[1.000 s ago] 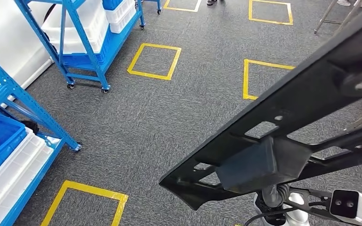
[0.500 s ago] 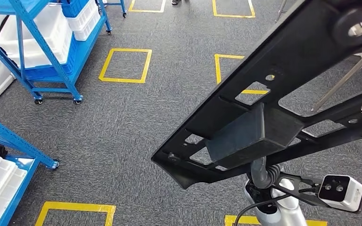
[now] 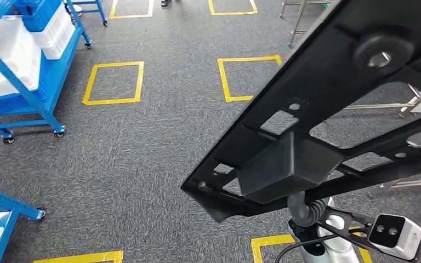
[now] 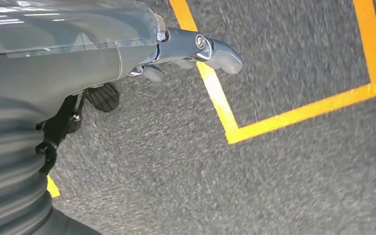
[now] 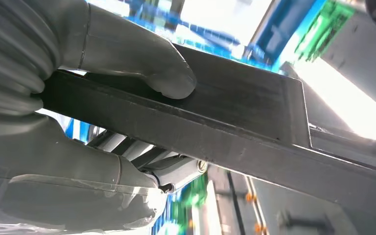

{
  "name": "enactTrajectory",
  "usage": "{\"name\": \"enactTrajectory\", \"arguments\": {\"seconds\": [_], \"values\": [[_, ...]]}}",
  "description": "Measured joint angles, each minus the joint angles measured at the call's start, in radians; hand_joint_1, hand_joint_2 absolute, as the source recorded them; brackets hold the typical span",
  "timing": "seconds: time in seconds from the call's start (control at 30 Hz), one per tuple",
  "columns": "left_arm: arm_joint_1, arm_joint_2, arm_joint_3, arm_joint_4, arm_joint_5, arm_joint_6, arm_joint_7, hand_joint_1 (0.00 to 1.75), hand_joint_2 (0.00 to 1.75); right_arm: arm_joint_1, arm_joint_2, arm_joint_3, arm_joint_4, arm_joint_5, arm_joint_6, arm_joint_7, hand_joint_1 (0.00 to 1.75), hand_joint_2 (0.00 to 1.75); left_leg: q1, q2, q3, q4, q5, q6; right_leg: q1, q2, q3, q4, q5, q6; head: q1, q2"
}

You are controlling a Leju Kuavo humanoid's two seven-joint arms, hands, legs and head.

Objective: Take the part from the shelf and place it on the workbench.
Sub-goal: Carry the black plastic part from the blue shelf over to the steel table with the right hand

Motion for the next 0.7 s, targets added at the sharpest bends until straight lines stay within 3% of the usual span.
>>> {"name": "enactTrajectory", "arguments": {"seconds": [0.03, 0.1, 0.17, 0.2, 0.23, 0.27, 0.3, 0.33, 0.4, 0.47, 0.53, 0.6, 0.67, 0.7], "values": [[-0.003, -0.002, 0.001, 0.000, 0.000, 0.001, 0.000, 0.00, 1.75, 0.003, -0.005, 0.000, -0.004, -0.001, -0.005, 0.000, 1.75, 1.75, 0.002, 0.002, 0.001, 0.002, -0.004, -0.006, -0.001, 0.011, 0.000, -0.002, 0.002, -0.006, 0.000, 0.000], [-0.006, -0.008, 0.002, 0.000, 0.000, 0.002, -0.002, 0.00, 1.75, 0.006, -0.013, 0.000, -0.011, -0.004, -0.013, 0.000, 1.75, 1.75, 0.007, -0.034, -0.012, 0.040, -0.034, -0.016, -0.005, 0.032, 0.001, -0.008, 0.007, -0.017, 0.000, 0.000], [-0.006, -0.013, 0.004, 0.000, 0.000, 0.003, -0.007, 0.00, 1.75, 0.006, -0.017, 0.000, -0.013, -0.008, -0.016, 0.000, 1.75, 1.75, 0.010, -0.090, -0.064, 0.156, -0.097, -0.021, -0.006, 0.054, 0.002, -0.010, 0.010, -0.025, 0.000, 0.000], [-0.005, -0.016, 0.005, 0.000, 0.000, 0.003, -0.010, 0.00, 1.75, 0.006, -0.018, 0.000, -0.012, -0.009, -0.015, 0.000, 1.75, 1.75, 0.011, -0.104, -0.098, 0.226, -0.125, -0.022, -0.005, 0.066, 0.001, -0.010, 0.010, -0.027, 0.000, 0.000], [-0.004, -0.018, 0.007, 0.000, 0.000, 0.004, -0.014, 0.00, 1.75, 0.006, -0.020, 0.001, -0.010, -0.009, -0.014, 0.000, 1.75, 1.75, 0.011, -0.109, -0.125, 0.278, -0.138, -0.023, -0.004, 0.080, 0.001, -0.009, 0.010, -0.027, 0.000, 0.000], [-0.004, -0.022, 0.008, 0.000, 0.000, 0.004, -0.019, 0.00, 1.75, 0.005, -0.021, 0.002, -0.008, -0.007, -0.012, 0.000, 1.75, 1.75, 0.011, -0.111, -0.136, 0.294, -0.131, -0.022, -0.003, 0.094, 0.001, -0.007, 0.010, -0.027, 0.000, 0.000], [-0.005, -0.025, 0.010, 0.000, 0.000, 0.004, -0.023, 0.00, 1.75, 0.003, -0.022, 0.004, -0.006, -0.005, -0.012, 0.000, 1.75, 1.75, 0.011, -0.113, -0.128, 0.269, -0.104, -0.020, -0.003, 0.108, 0.001, -0.005, 0.010, -0.027, 0.000, 0.000], [-0.007, -0.028, 0.012, 0.000, 0.000, 0.004, -0.029, 0.00, 1.75, 0.000, -0.022, 0.007, -0.004, -0.001, -0.012, 0.000, 1.75, 1.75, 0.011, -0.120, -0.104, 0.209, -0.064, -0.016, -0.003, 0.122, 0.002, -0.003, 0.009, -0.027, 0.000, 0.000], [-0.011, -0.033, 0.017, 0.000, 0.000, 0.000, -0.038, 0.00, 1.75, -0.008, -0.023, 0.011, -0.002, 0.004, -0.015, 0.000, 1.75, 1.75, 0.012, -0.160, -0.048, 0.074, -0.005, -0.008, -0.003, 0.146, 0.000, 0.001, 0.009, -0.021, 0.000, 0.000], [-0.015, -0.037, 0.020, 0.000, -0.001, -0.005, -0.043, 0.00, 1.75, -0.013, -0.023, 0.013, 0.000, 0.007, -0.017, 0.000, 1.75, 1.75, 0.010, -0.186, -0.024, 0.016, 0.007, -0.001, -0.006, 0.165, -0.006, 0.002, 0.011, -0.010, 0.000, 0.000], [-0.019, -0.042, 0.020, 0.000, -0.001, -0.006, -0.045, 0.00, 1.75, -0.014, -0.023, 0.014, 0.000, 0.008, -0.018, 0.000, 1.75, 1.75, 0.008, -0.171, -0.020, 0.008, 0.012, 0.008, -0.009, 0.180, -0.010, 0.000, 0.015, 0.004, 0.000, 0.000], [-0.022, -0.047, 0.020, 0.000, 0.000, -0.004, -0.046, 0.00, 1.75, -0.017, -0.023, 0.015, 0.001, 0.012, -0.022, 0.000, 1.75, 1.75, 0.011, -0.147, -0.016, -0.003, 0.019, 0.022, -0.007, 0.148, -0.024, 0.027, -0.005, 0.012, 0.000, 0.000], [-0.019, -0.050, 0.020, 0.000, 0.001, -0.002, -0.047, 0.00, 1.75, -0.022, -0.023, 0.019, 0.005, 0.016, -0.029, 0.000, 1.75, 1.75, 0.009, -0.122, -0.015, -0.009, 0.021, 0.031, -0.006, 0.092, -0.072, 0.129, -0.063, 0.017, 0.000, 0.000], [-0.017, -0.051, 0.020, 0.000, 0.000, -0.002, -0.047, 0.00, 1.75, -0.023, -0.023, 0.022, 0.009, 0.018, -0.032, 0.000, 1.75, 1.75, 0.007, -0.110, -0.015, -0.009, 0.021, 0.033, -0.008, 0.076, -0.105, 0.196, -0.095, 0.020, 0.000, 0.000]]}}
